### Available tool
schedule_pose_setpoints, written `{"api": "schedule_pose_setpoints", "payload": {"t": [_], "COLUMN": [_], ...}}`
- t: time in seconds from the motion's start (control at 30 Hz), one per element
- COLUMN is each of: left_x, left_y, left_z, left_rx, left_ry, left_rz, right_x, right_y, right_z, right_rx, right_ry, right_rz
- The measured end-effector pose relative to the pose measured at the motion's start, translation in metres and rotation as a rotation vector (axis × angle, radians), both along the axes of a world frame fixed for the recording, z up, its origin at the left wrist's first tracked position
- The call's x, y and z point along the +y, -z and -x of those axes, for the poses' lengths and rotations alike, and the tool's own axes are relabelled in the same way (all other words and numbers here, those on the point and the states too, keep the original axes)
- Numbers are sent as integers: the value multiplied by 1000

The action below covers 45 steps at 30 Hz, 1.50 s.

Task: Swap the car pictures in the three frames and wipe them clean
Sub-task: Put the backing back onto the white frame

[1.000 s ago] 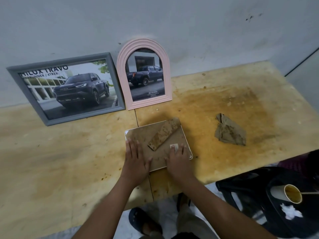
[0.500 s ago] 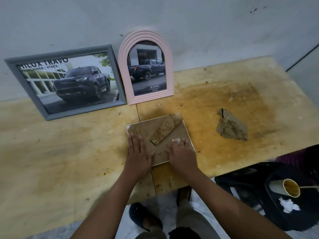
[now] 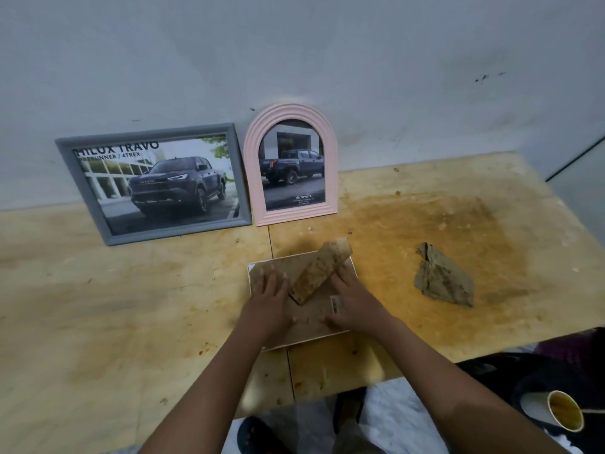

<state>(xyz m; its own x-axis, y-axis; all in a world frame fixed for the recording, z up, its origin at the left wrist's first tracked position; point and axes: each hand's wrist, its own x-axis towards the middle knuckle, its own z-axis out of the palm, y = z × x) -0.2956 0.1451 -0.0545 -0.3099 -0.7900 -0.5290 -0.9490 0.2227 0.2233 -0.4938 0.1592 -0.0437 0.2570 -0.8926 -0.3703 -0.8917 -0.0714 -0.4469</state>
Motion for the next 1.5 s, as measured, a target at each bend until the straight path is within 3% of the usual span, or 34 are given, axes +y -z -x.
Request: {"api": "schedule_pose_setpoints", "payload": {"t": [0.13, 0.43, 0.83, 1.17, 1.5], "left_x": [1, 0, -5, -5, -9], "left_y": [-1, -2, 2, -2, 4], "left_z": [1, 1, 5, 1, 5], "left_rx": [-17, -19, -103, 4, -74], "left_ry": [12, 35, 68, 21, 32], "left_rz": [34, 19, -28, -99, -187], "right_x": [-5, -22, -26, 30, 23], "right_y": [10, 0, 4, 21, 21], "right_z": [-7, -19, -14, -13, -14], "right_rx": [96, 275, 224, 239, 330], "right_ry": [-87, -8, -63, -30, -101], "right_rz": [-34, -145, -278, -70, -250]}}
